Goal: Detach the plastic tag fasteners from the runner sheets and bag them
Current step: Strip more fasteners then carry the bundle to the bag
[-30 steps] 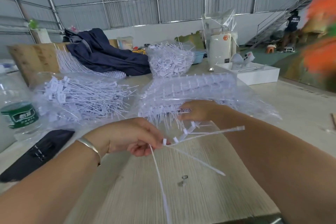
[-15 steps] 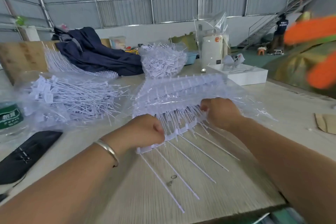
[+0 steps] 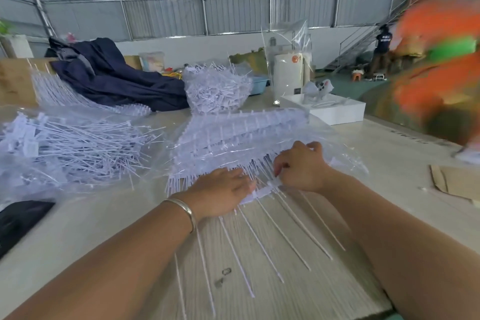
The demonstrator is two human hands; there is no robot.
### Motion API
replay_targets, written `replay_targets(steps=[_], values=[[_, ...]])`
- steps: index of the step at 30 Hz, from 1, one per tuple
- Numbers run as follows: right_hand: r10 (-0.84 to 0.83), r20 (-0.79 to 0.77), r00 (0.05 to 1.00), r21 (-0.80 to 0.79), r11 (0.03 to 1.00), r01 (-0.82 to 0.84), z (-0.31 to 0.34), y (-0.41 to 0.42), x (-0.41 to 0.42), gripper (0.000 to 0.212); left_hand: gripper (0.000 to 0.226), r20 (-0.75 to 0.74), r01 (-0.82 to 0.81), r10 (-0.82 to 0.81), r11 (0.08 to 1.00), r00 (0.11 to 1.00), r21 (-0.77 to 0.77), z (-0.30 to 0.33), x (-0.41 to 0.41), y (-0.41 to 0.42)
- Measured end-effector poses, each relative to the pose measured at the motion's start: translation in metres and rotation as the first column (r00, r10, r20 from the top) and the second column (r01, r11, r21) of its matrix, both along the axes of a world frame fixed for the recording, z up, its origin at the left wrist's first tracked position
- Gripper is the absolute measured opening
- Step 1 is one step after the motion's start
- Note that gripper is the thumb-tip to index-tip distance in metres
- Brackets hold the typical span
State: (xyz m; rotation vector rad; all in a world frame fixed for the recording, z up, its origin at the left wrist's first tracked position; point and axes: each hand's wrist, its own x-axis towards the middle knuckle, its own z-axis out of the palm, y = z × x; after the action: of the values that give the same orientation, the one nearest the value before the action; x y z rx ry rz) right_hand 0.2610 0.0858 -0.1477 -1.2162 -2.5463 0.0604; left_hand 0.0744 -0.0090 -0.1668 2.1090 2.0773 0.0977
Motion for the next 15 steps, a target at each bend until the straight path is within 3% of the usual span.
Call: replay_targets(steps=[2, 3, 5, 7, 10, 12, 13, 15], values=[[0.009, -0.010, 1.000, -0.015, 1.000, -0.009, 0.003, -0.003, -0.001, 0.015, 0.049, 0.188, -0.041, 0.043, 0.999, 0.981, -0.017, 0.005, -0.002, 0.001], [0.011, -0.007, 1.000, -0.071, 0.997, -0.012, 0.006, -0.007, 0.001, 0.021, 0.054, 0.224, -0.069, 0.072, 0.997, 0.972, -0.019, 0.007, -0.005, 0.002], [0.067, 0.072, 0.995, -0.161, 0.985, -0.055, 0.015, -0.016, 0.004, 0.035, 0.063, 0.096, -0.078, 0.082, 0.996, 0.992, -0.046, 0.005, -0.007, 0.005], [0.113, 0.181, 0.977, -0.123, 0.988, -0.091, 0.023, -0.030, 0.006, 0.040, 0.066, -0.090, -0.064, 0.059, 0.997, 0.994, -0.049, 0.001, -0.004, 0.005], [0.131, 0.151, 0.980, -0.056, 0.991, -0.124, 0.037, -0.056, 0.014, 0.043, 0.046, -0.088, -0.067, 0.064, 0.997, 0.994, -0.036, 0.001, 0.004, 0.011], [0.166, 0.107, 0.980, -0.106, 0.982, -0.155, 0.052, -0.072, 0.024, 0.044, 0.049, 0.070, -0.133, 0.138, 0.988, 0.988, -0.080, 0.006, 0.008, 0.014], [0.189, 0.071, 0.979, -0.168, 0.970, -0.175, 0.060, -0.079, 0.030, 0.043, 0.059, 0.231, -0.188, 0.215, 0.973, 0.949, -0.134, 0.011, 0.009, 0.012], [0.226, -0.020, 0.974, -0.279, 0.934, -0.223, 0.076, -0.089, 0.044, 0.041, 0.072, 0.520, -0.236, 0.325, 0.944, 0.790, -0.231, 0.021, 0.008, 0.006]])
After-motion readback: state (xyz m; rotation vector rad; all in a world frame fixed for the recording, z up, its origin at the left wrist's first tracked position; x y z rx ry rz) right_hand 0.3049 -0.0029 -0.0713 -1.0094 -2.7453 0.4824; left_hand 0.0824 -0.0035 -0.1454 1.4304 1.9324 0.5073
